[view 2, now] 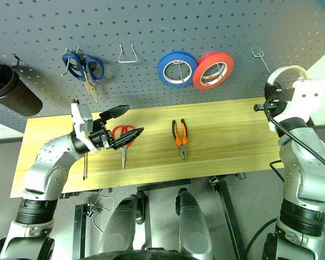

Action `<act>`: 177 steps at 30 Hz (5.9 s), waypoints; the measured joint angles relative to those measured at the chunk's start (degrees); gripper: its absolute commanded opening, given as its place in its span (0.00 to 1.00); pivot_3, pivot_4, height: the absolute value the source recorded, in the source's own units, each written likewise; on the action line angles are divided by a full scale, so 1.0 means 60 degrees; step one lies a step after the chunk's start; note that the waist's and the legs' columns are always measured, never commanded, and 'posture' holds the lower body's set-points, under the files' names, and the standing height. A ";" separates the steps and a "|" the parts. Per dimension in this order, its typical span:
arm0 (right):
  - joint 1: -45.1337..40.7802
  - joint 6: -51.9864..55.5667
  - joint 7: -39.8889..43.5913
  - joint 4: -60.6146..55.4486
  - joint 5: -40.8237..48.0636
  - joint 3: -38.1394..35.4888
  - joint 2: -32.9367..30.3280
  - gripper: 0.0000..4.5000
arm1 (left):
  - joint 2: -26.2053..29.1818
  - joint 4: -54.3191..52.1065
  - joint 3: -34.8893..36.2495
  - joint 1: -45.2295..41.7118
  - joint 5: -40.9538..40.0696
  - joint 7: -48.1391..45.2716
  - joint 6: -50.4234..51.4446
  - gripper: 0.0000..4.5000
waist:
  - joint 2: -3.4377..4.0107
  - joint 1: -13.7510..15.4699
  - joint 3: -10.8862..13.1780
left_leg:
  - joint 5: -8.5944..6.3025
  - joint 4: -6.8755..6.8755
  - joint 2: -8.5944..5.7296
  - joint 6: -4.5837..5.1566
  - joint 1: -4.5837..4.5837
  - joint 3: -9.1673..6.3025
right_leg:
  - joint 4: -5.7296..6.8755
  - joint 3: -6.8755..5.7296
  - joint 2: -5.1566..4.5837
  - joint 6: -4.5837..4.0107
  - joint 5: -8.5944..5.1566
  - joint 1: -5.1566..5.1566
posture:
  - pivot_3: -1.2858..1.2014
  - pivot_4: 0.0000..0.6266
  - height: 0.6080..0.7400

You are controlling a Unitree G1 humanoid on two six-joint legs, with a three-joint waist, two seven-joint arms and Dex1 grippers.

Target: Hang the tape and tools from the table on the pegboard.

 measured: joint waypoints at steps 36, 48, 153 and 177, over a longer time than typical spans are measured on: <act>-0.2425 -0.2486 0.0913 0.4214 -0.0797 0.1747 0.0242 0.01 | 0.0081 0.0003 -0.0176 0.0328 0.0173 0.0228 -0.0241 1.00 | -0.0001 -0.0041 -0.0001 | 0.0001 0.0055 0.0001 0.0003 0.0004 0.0001 | 0.0051 0.0002 0.0001 -0.0012 0.0010 0.0001 | 0.54 0.51 0.79; -0.3007 -0.3031 0.0897 0.5582 -0.1321 0.1978 0.0296 0.35 | 0.0155 -0.0042 -0.0173 0.0331 0.0226 0.0506 -0.0241 1.00 | -0.0002 0.0000 -0.0002 | -0.0002 0.0105 0.0002 0.0007 -0.0003 -0.0002 | 0.0085 0.0003 0.0001 -0.0011 0.0012 0.0006 | 0.53 0.52 0.79; -0.3432 0.6696 -0.3320 0.3281 -0.3205 0.4815 0.5953 1.00 | 0.1279 -0.2228 -0.0096 0.3676 0.1215 0.2431 0.2656 1.00 | 0.0020 -0.0321 0.0135 | -0.0008 -0.0010 0.0014 0.0017 -0.0145 0.0003 | 0.0026 0.0039 -0.0004 -0.0022 0.0015 -0.0197 | 0.51 0.67 0.79; -0.3401 0.6635 -0.2918 0.3569 -0.3353 0.5018 0.5715 1.00 | 0.1300 -0.2811 -0.0076 0.4098 0.1054 0.2535 0.2927 1.00 | 0.0029 -0.0333 0.0245 | -0.0008 -0.0013 0.0015 0.0017 -0.0146 0.0002 | 0.0021 0.0038 -0.0004 -0.0023 0.0015 -0.0197 | 0.51 0.73 0.79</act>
